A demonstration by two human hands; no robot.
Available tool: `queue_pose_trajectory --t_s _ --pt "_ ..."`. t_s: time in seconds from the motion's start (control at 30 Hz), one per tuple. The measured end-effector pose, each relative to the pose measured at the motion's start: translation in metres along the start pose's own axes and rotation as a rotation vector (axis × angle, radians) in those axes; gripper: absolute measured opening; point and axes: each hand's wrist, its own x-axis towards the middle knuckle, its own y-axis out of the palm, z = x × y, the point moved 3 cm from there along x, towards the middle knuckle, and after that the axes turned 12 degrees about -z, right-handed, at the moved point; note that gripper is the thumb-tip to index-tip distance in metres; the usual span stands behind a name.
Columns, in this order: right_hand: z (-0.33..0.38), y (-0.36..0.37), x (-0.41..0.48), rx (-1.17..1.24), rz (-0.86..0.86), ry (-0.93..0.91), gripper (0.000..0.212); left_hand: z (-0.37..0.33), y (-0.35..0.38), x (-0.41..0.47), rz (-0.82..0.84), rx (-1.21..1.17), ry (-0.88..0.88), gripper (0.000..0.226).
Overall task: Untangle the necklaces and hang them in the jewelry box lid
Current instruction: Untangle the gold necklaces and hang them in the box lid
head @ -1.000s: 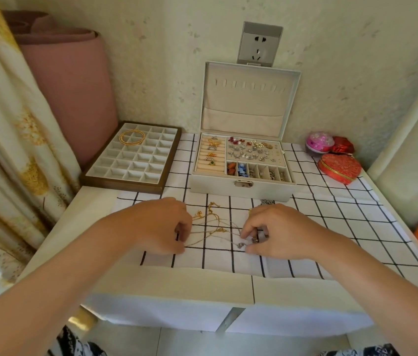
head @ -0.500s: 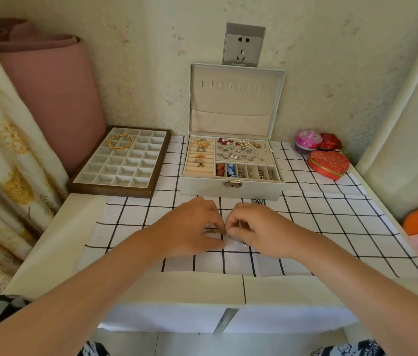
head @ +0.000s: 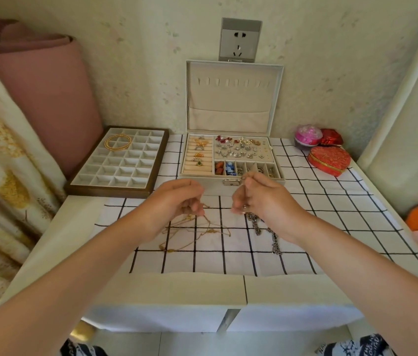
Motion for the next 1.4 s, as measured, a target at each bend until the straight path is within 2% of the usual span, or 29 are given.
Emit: queue_pose_trajectory --t_s 0.2,0.37,0.47,0.6,0.8,0.87,0.97,1.13,1.27,1.4 --pt "0.008 0.002 0.002 -0.084 -0.028 -0.078 0.020 -0.012 -0.012 -0.001 0.038 -0.117 -0.008 0.019" --pt "0.010 0.002 0.004 -0.181 -0.041 -0.152 0.021 -0.017 -0.027 0.000 0.067 -0.014 0.025 0.021" --pt "0.006 0.001 0.008 -0.347 -0.014 -0.254 0.019 -0.017 -0.033 -0.001 0.095 0.028 0.030 0.023" --pt "0.009 0.004 0.002 -0.540 0.140 -0.322 0.021 -0.015 -0.036 -0.009 0.209 0.144 -0.005 0.028" --pt "0.004 0.002 -0.012 -0.867 0.422 -0.185 0.021 -0.007 -0.027 -0.027 0.454 0.356 -0.112 0.030" --pt "0.001 0.001 -0.015 -0.983 0.472 -0.176 0.021 -0.004 -0.021 -0.031 0.478 0.422 -0.124 0.021" --pt "-0.001 0.000 -0.015 -0.983 0.380 -0.206 0.021 -0.005 -0.015 -0.028 0.346 0.477 -0.074 0.017" --pt "0.000 -0.004 -0.004 -0.755 0.100 -0.279 0.016 -0.006 -0.023 -0.006 -0.084 0.277 -0.004 0.013" --pt "-0.003 -0.001 0.002 -0.765 0.061 -0.321 0.015 0.002 -0.019 0.004 -0.149 0.290 0.015 0.012" --pt "-0.007 0.002 0.005 -0.833 0.105 -0.296 0.016 0.014 -0.022 0.007 -0.167 0.457 0.051 0.010"
